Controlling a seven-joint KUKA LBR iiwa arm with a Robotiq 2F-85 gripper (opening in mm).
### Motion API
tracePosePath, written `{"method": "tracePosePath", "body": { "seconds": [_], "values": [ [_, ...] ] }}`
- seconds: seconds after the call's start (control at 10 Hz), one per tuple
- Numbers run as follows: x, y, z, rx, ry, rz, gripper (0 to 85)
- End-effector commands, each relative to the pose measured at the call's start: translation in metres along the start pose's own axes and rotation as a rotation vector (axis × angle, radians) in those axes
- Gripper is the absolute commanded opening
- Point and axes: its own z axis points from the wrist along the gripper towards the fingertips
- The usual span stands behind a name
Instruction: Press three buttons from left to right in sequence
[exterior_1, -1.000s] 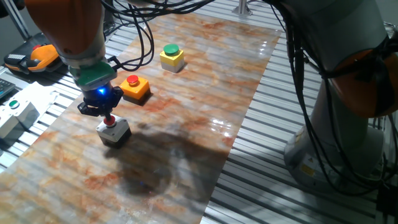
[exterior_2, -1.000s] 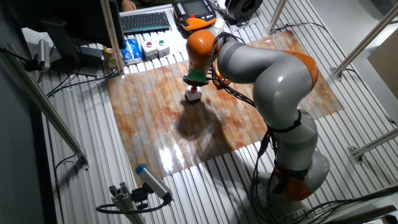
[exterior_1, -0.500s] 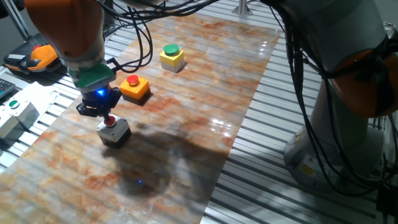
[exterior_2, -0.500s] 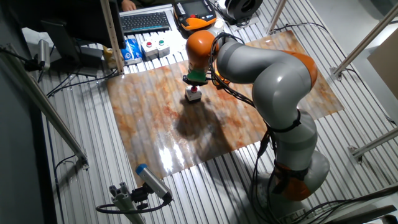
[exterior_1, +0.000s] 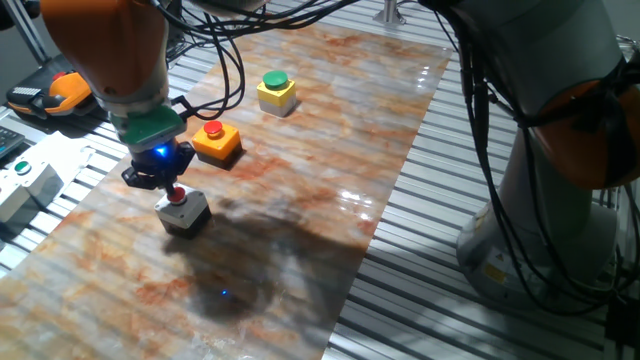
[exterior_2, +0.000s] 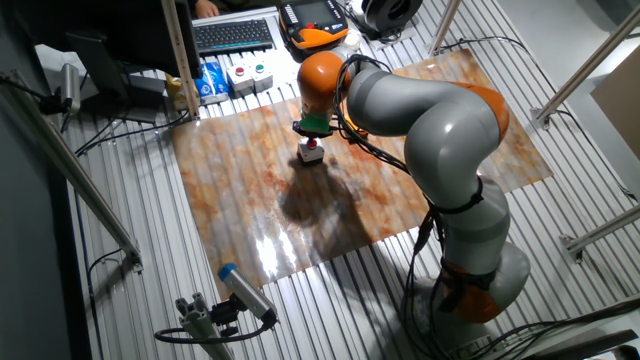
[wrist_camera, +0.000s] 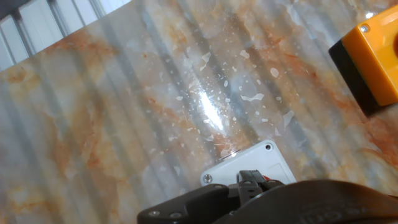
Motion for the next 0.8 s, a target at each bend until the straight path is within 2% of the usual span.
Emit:
{"method": "tracePosePath", "body": {
  "seconds": [0.0,0.7],
  "values": [
    [0.0022,-0.0023,0.0034,0.004,0.004,-0.002,0.0],
    [0.0024,-0.0042,0.0042,0.004,0.005,-0.007,0.0]
  ]
}}
